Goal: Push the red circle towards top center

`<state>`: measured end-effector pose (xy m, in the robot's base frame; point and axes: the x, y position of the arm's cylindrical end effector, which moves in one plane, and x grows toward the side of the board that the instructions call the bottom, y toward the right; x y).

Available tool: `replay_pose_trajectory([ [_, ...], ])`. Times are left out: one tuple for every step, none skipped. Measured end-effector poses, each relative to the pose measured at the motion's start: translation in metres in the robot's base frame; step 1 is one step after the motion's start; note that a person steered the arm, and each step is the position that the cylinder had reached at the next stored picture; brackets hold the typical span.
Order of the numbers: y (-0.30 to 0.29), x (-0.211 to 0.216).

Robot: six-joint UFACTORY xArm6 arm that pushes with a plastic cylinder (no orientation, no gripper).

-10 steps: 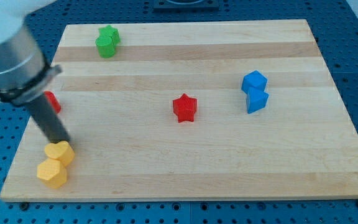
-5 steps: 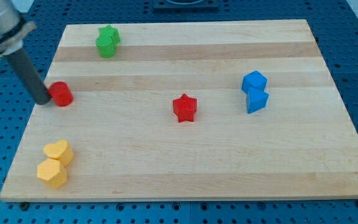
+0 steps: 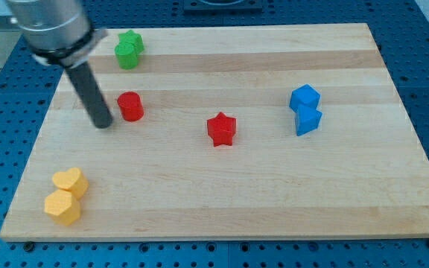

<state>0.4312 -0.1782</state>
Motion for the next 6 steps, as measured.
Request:
replay_pose_trajectory([
  [0.037, -0.040],
  [0.114, -0.069],
  [0.136, -0.129],
  [0.171, -0.169],
  [0.181, -0.156],
  [0.213, -0.092],
])
